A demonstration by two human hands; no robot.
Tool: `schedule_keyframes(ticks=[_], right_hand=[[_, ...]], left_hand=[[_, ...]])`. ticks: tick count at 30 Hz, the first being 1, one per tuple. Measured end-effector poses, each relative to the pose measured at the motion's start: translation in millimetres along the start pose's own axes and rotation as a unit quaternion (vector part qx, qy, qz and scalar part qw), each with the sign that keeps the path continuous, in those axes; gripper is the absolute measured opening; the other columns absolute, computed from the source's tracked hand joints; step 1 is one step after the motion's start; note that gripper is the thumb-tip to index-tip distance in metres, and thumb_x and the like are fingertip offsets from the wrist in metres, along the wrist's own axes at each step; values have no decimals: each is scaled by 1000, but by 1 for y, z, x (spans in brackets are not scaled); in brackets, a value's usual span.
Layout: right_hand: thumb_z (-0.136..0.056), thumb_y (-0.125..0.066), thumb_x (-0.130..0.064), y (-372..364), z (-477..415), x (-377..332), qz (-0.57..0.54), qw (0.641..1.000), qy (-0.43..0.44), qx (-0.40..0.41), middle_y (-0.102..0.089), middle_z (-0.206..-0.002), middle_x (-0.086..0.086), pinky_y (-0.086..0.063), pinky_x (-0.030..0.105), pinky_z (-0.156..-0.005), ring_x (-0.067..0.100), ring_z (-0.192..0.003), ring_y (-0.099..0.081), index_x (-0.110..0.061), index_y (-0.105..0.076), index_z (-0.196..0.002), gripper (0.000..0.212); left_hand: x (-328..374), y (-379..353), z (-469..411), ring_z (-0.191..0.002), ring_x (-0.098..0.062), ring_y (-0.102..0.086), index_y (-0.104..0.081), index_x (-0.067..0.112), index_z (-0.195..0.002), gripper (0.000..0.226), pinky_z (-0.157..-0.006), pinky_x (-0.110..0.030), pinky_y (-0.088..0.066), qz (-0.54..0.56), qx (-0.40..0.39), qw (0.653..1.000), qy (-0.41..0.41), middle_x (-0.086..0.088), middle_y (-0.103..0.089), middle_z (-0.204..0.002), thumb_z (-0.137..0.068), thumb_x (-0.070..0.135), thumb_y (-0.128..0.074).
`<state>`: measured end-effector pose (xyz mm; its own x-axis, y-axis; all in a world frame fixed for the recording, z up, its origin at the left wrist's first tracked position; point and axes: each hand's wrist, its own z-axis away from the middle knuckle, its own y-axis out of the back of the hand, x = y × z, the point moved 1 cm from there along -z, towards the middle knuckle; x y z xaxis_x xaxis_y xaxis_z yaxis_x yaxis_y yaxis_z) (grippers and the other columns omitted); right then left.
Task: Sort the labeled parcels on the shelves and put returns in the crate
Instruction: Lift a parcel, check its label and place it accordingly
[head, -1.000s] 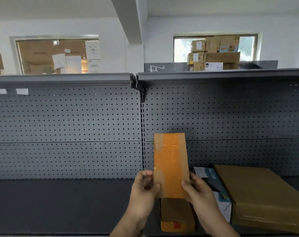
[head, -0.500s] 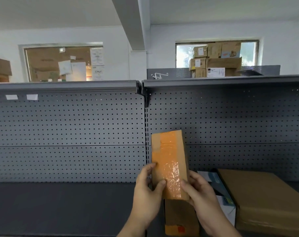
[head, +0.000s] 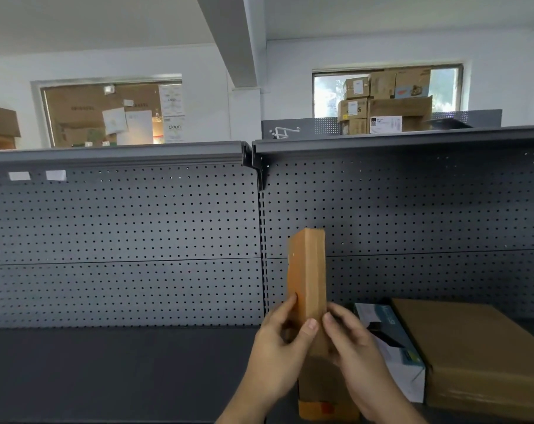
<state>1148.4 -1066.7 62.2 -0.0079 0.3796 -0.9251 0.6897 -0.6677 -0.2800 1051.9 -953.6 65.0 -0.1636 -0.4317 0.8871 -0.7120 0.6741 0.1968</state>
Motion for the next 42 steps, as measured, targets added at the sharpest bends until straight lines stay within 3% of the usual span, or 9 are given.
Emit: schedule_keyframes(ticks=[4, 8, 14, 17, 20, 24, 27, 30, 42], right_hand=[[-104, -52, -16, -1, 4, -2, 34, 999, 2, -7, -80, -104, -4, -61, 23, -73, 12, -95, -76, -20, -68, -120, 23], [-101, -59, -11, -1, 2, 3, 98, 995, 24, 4, -79, -105, -10, -57, 16, -75, 3, -95, -73, -21, -70, -120, 24], [-95, -70, -13, -1, -1, 9, 121, 992, 31, 7, -77, -109, -13, -57, 17, -82, -2, -100, -70, -30, -71, -116, 27], [-92, -74, -20, -3, 0, 11, 136, 990, 38, -8, -76, -111, -15, -57, 19, -83, 0, -104, -69, -32, -71, -119, 29], [-89, -77, -22, -4, 1, 12, 150, 988, 39, -15, -74, -112, -17, -57, 22, -86, -1, -107, -67, -32, -71, -121, 34], [-88, -80, -26, 1, -1, 15, 177, 983, 39, 25, -63, -123, -25, -48, 20, -93, -6, -117, -56, -42, -62, -125, 44], [-87, -79, -35, 5, -3, 16, 175, 984, 11, 24, -57, -131, -26, -49, 30, -103, -3, -123, -53, -45, -49, -139, 61], [-91, -76, -27, 5, -1, 17, 105, 994, -41, 0, -73, -118, -15, -59, 31, -91, 7, -109, -70, -40, -50, -138, 55], [-93, -71, -8, 10, 8, 4, 35, 999, -10, 21, -77, -110, -12, -63, 31, -75, 12, -101, -75, -39, -58, -126, 47]], left_hand=[[2, 3, 4, -121, 7, -59, -41, 53, -145, 61, -103, -30, -54, 15, -20, 999, -28, 30, -62, -131, -90, 48, -67], [6, 5, 12, -127, 7, -55, -24, 63, -149, 64, -100, -17, -50, 7, -42, 998, -56, 22, -57, -142, -101, 36, -57], [7, 9, 19, -135, 14, -43, -26, 71, -144, 61, -108, -12, -39, -22, -65, 993, -94, 45, -38, -147, -107, 25, -45], [3, 12, 20, -132, 5, -52, -26, 70, -144, 61, -109, -26, -47, 3, -59, 994, -91, 37, -49, -145, -103, 33, -53], [-2, 16, 20, -130, -9, -59, -29, 65, -146, 78, -104, -37, -54, 36, -48, 995, -77, 24, -56, -144, -97, 19, -70], [-4, 19, 20, -133, -9, -57, -25, 56, -148, 76, -104, -26, -50, 68, -27, 995, -66, 9, -56, -149, -101, 7, -59], [-6, 22, 21, -134, -14, -57, -22, 54, -150, 72, -111, -39, -48, 77, -32, 995, -58, 5, -57, -148, -104, 9, -54], [-6, 24, 22, -132, -22, -60, -23, 58, -148, 68, -107, -50, -51, 104, -52, 992, -39, 1, -62, -143, -104, 14, -52], [3, 30, 14, -101, -19, -73, -40, 34, -140, 54, -71, -27, -58, 158, -4, 987, 14, -6, -75, -113, -99, 6, -62]])
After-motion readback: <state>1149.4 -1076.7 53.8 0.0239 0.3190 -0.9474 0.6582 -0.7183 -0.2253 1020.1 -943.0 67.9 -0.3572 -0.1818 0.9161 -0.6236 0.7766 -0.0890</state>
